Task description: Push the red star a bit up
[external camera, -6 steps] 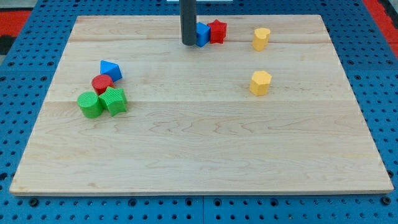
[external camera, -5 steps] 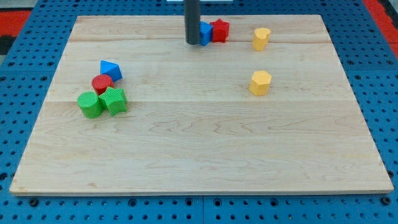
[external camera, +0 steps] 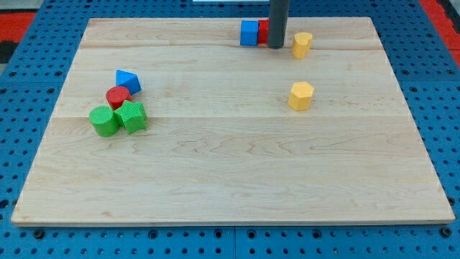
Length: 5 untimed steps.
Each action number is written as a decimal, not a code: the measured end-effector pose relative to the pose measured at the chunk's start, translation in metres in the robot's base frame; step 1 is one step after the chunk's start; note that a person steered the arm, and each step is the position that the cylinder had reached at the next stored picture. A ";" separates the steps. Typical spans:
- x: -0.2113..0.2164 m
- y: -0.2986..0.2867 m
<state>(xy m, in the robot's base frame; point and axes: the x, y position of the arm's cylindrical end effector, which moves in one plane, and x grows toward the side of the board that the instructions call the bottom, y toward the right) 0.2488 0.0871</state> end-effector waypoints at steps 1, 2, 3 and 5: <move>-0.016 0.004; -0.017 0.004; -0.054 0.008; -0.052 0.008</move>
